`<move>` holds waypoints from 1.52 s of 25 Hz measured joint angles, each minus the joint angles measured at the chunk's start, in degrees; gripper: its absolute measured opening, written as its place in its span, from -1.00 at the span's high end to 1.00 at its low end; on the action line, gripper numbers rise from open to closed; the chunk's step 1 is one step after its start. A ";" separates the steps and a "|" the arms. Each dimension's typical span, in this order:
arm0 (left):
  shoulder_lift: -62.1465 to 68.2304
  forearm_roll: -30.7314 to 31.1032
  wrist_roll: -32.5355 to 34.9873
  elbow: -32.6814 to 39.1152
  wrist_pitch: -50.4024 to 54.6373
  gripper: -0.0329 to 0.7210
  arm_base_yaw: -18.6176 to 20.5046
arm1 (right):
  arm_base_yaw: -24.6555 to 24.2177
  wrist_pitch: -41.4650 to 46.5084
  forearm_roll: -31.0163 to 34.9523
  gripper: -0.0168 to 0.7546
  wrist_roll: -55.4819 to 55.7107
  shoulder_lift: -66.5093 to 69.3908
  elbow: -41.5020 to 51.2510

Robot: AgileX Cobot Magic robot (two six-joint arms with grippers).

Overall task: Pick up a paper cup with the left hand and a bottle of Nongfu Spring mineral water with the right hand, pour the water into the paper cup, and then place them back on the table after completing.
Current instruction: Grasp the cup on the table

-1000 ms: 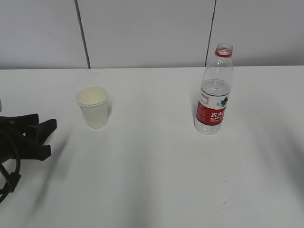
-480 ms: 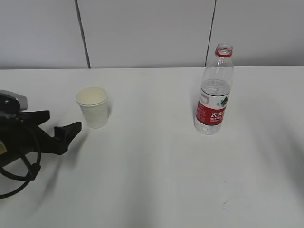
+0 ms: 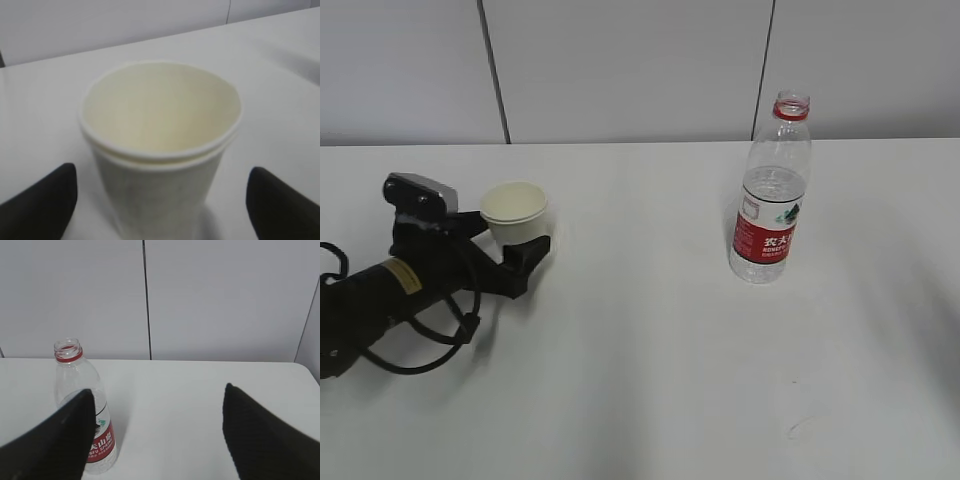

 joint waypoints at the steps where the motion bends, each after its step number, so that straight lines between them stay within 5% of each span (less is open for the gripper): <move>1: 1.02 -1.00 0.00 -1.54 -0.05 -0.74 -0.87 | 0.00 -0.35 0.00 -0.57 0.00 0.00 0.00; 12: 5.86 -6.64 0.00 -7.48 0.02 -0.62 -3.54 | 0.00 -4.08 0.00 -0.56 0.00 0.00 0.00; 21: 5.86 -6.54 0.00 -7.48 -0.09 -0.14 -3.54 | 0.00 -4.08 1.62 -0.57 0.95 0.50 0.00; 29: 5.86 -6.47 0.00 -7.48 -0.20 -0.09 -3.54 | 0.00 -4.85 3.51 -0.56 3.76 8.98 0.00; 38: 5.86 -6.47 0.00 -7.48 -0.26 -0.09 -3.54 | 1.83 -21.45 -2.69 -0.56 8.01 28.92 0.00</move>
